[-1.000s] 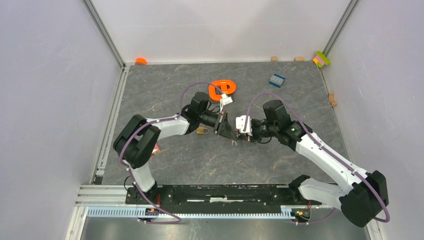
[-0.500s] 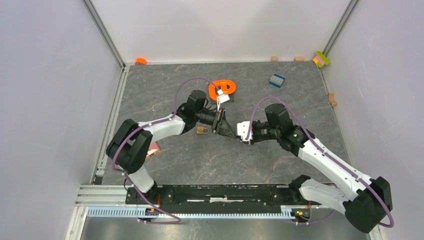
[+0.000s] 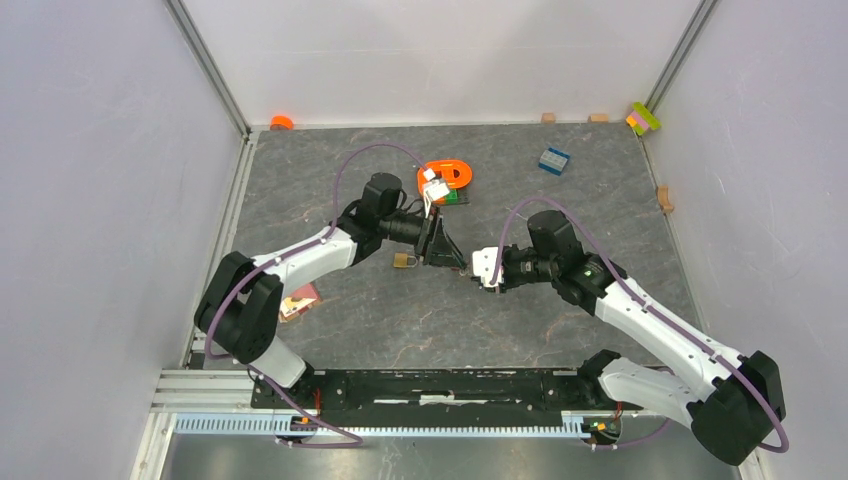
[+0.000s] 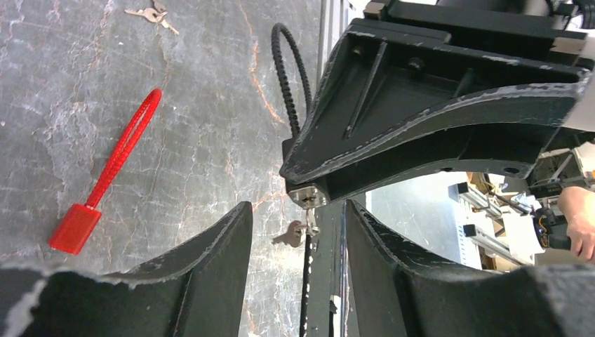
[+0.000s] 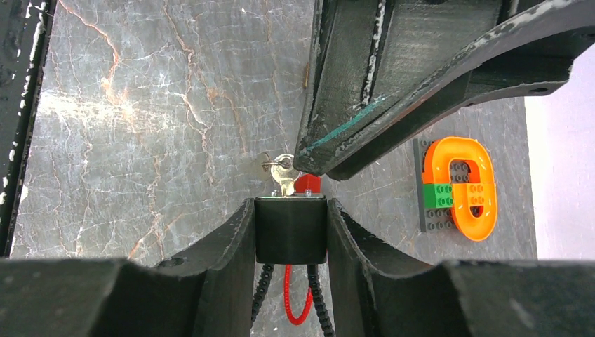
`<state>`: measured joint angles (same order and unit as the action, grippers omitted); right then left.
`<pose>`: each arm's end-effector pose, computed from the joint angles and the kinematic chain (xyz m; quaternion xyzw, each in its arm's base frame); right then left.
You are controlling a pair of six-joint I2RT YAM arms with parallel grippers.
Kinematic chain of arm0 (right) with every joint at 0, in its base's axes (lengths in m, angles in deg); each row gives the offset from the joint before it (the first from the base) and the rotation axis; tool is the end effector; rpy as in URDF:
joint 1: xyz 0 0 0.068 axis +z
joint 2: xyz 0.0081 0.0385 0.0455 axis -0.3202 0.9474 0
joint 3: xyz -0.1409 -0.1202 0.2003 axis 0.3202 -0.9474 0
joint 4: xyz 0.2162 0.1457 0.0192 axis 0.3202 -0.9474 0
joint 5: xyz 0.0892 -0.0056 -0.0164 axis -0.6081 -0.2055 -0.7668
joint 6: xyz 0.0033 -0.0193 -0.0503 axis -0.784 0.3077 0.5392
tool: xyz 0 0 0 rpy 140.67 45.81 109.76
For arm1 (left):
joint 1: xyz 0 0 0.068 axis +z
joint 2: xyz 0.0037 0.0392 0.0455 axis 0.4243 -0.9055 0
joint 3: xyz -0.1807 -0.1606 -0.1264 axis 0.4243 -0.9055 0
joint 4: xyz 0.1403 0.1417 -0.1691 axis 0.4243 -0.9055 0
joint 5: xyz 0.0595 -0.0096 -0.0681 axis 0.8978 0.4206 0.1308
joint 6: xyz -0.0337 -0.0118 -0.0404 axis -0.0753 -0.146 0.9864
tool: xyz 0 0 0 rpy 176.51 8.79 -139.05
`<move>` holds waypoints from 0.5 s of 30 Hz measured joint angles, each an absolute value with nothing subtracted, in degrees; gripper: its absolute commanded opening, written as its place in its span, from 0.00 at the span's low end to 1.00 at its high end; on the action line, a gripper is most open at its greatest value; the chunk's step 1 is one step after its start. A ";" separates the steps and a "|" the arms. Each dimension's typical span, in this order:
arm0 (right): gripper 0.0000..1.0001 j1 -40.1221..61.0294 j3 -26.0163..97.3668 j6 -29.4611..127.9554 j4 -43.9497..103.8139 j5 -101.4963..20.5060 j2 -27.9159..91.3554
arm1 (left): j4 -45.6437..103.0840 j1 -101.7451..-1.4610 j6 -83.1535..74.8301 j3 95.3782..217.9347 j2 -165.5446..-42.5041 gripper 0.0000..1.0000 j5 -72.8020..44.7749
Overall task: Unlock with the key
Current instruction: Unlock the lock.
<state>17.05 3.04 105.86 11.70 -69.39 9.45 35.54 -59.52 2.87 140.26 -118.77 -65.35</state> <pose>0.1659 0.1456 0.2720 -0.6778 0.5185 0.2215 0.4718 0.2631 -0.2174 0.2491 0.3638 0.6903 -0.5828 0.2271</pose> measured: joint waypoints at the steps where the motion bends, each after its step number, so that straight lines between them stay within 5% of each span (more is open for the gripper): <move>1: 0.00 17.07 3.04 105.84 11.72 -69.37 9.45 | 34.87 -59.43 2.50 140.26 -118.77 0.55 -65.10; 15: 0.00 17.05 3.04 105.84 12.70 -69.28 9.45 | 32.77 -59.41 3.53 140.26 -119.79 0.30 -66.00</move>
<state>17.05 3.04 105.84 12.70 -69.28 9.45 32.77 -59.41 3.53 140.26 -119.79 -66.00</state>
